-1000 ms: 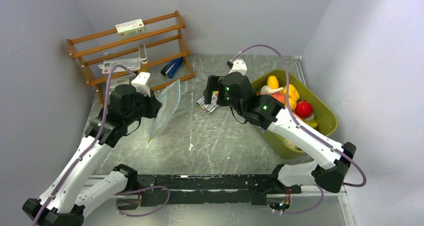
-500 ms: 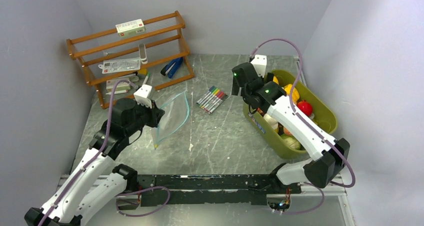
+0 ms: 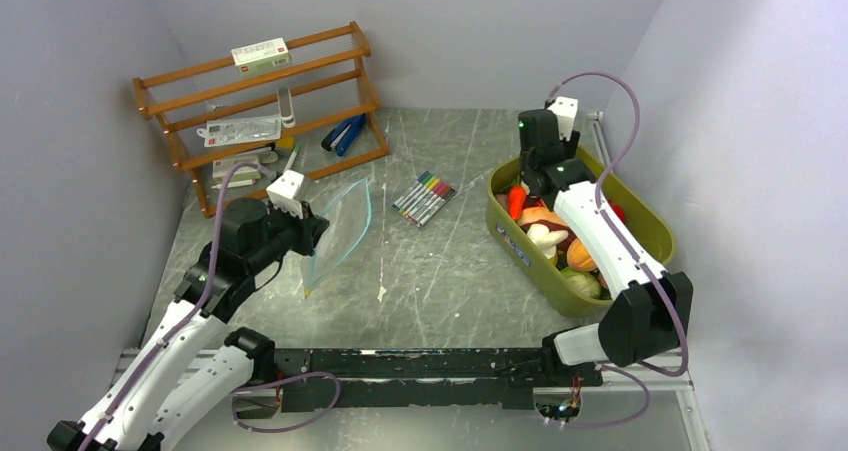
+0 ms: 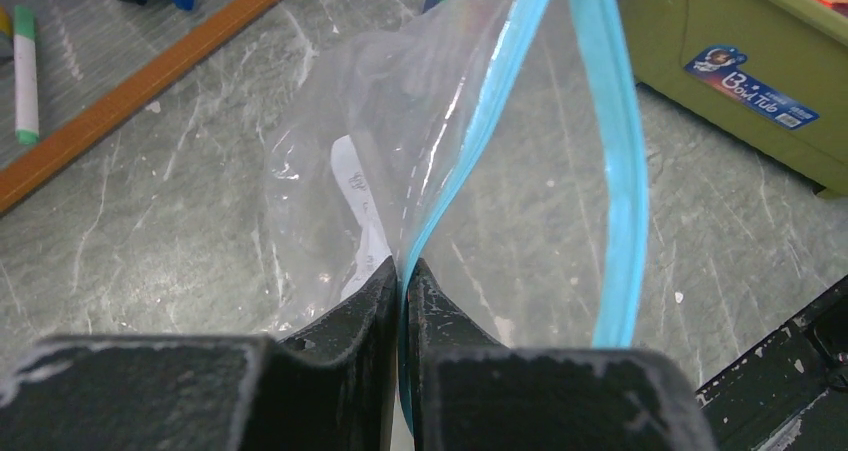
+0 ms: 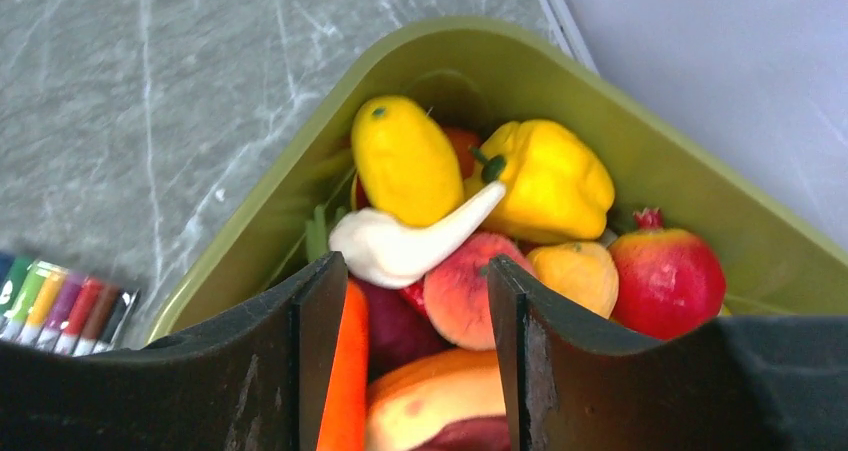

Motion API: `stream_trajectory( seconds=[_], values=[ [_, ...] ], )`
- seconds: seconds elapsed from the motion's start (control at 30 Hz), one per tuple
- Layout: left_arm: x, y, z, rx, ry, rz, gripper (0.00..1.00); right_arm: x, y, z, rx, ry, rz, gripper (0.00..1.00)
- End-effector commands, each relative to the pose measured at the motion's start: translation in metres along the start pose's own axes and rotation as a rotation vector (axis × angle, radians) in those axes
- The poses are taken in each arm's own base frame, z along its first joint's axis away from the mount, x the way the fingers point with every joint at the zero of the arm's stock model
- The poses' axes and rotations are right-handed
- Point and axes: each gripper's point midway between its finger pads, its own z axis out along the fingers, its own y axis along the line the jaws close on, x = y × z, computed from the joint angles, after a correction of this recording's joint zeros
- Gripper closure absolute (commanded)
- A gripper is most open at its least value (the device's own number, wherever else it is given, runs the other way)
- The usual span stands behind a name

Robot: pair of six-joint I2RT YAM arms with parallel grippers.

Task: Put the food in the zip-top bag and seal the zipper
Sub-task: Pick up the fake fruit from the bin.

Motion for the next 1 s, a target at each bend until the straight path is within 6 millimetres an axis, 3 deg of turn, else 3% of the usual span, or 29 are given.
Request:
stream_trajectory(
  seconds=[0.0, 0.3, 0.67, 0.97],
  values=[
    [-0.02, -0.009, -0.007, 0.05, -0.081, 0.032, 0.93, -0.021, 0.001, 0.024, -0.055, -0.055, -0.027, 0.46],
    [-0.018, -0.011, -0.007, 0.059, -0.07, 0.03, 0.93, -0.004, -0.001, 0.062, -0.088, 0.025, -0.142, 0.45],
    [-0.02, -0.01, -0.008, 0.057, -0.082, 0.034, 0.93, 0.007, 0.008, 0.088, -0.114, 0.097, -0.194, 0.44],
    [-0.019, -0.011, -0.01, 0.058, -0.077, 0.032, 0.93, 0.025, -0.001, 0.108, -0.022, 0.154, -0.246, 0.4]
  ],
)
